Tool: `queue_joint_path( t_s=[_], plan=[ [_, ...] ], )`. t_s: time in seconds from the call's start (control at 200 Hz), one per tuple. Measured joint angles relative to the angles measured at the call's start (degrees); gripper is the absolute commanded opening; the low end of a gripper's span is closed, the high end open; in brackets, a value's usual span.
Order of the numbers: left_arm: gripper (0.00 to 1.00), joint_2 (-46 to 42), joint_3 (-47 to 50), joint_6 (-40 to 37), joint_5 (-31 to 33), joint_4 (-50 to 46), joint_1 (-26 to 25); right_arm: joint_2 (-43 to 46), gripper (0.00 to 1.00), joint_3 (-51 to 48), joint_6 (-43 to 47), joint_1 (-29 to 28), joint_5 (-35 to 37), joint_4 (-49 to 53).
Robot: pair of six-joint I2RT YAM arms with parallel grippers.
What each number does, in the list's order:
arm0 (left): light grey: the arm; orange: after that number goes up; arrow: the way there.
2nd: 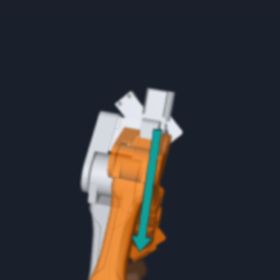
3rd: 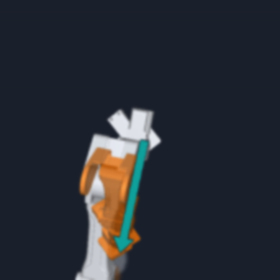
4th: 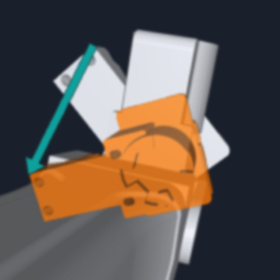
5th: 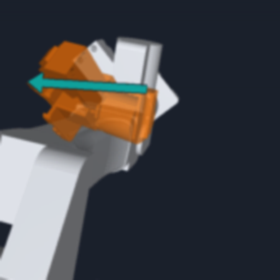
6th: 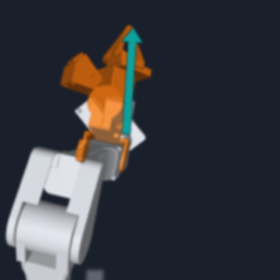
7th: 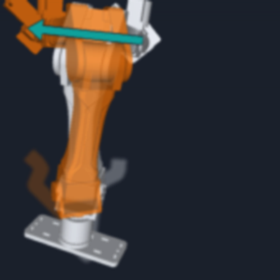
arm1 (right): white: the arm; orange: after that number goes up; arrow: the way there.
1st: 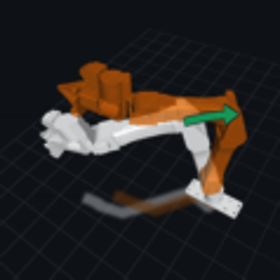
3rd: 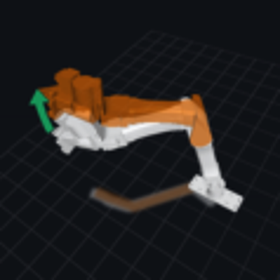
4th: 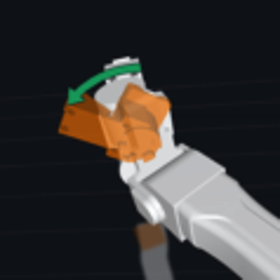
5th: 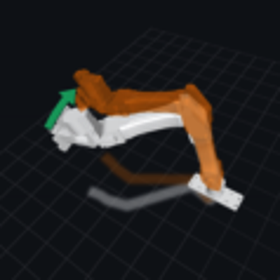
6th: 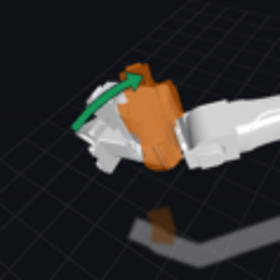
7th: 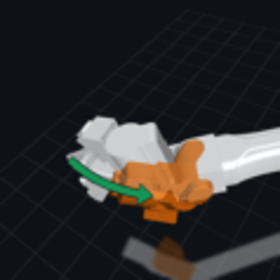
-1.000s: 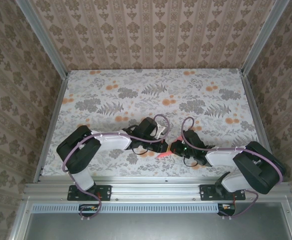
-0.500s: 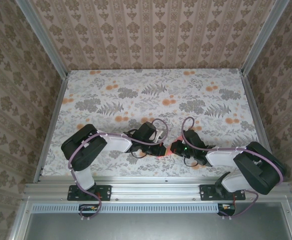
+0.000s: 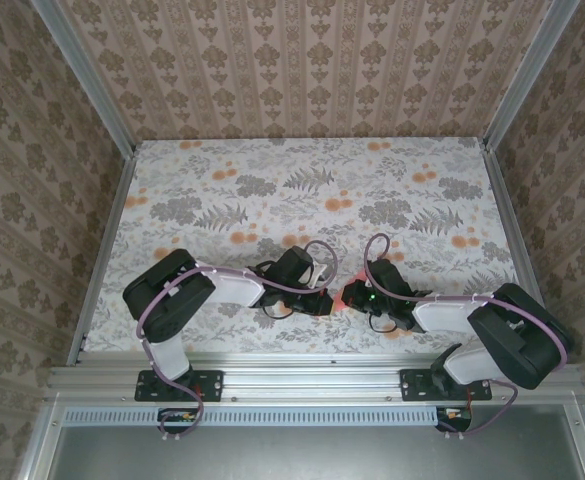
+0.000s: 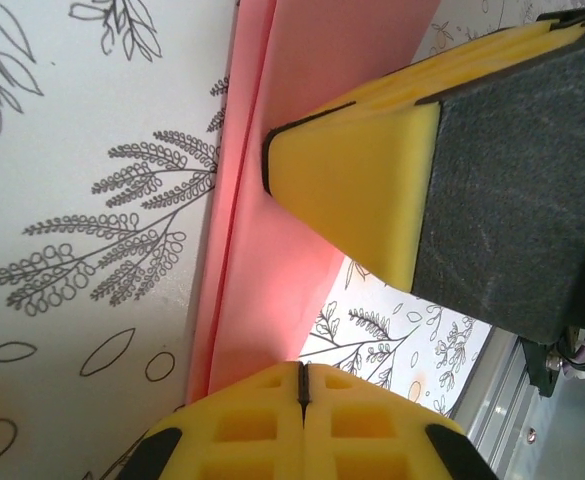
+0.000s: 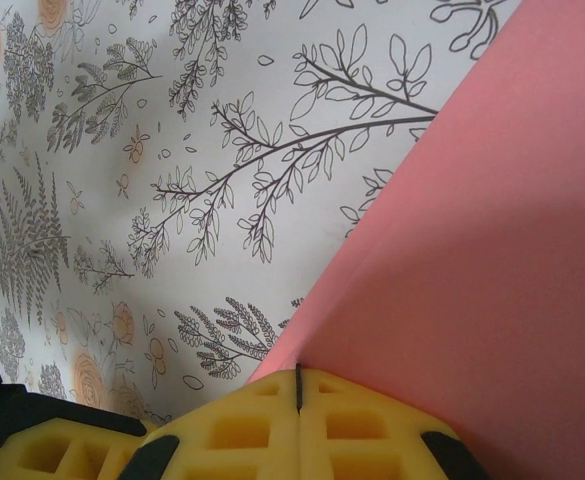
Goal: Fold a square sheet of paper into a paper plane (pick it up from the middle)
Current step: Fold the wing for the fifth time at the center of the table.
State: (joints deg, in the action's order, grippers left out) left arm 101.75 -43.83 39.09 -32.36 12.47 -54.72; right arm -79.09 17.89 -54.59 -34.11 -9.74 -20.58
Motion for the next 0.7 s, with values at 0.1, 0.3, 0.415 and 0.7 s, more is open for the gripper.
queue_joint_path(
  t_s=[0.1, 0.3, 0.415, 0.7],
  plan=[
    [0.00, 0.0, 0.0, -0.8, 0.0, -0.3, 0.0, 0.0, 0.02, 0.0, 0.4, 0.1, -0.2, 0.0],
    [0.00, 0.0, 0.0, -2.8, 0.2, -1.0, 0.0, 0.0, 0.02, 0.0, 0.7, 0.5, -0.8, 0.1],
    [0.00, -0.1, 0.2, -3.7, 0.2, -1.4, -0.1, 0.0, 0.02, 0.0, 0.7, 0.8, -1.2, 0.2],
    [0.00, -1.4, 1.1, -6.1, 0.8, -2.9, -0.1, 0.0, 0.02, 0.0, 0.9, 1.2, -2.0, 0.4]
  ],
)
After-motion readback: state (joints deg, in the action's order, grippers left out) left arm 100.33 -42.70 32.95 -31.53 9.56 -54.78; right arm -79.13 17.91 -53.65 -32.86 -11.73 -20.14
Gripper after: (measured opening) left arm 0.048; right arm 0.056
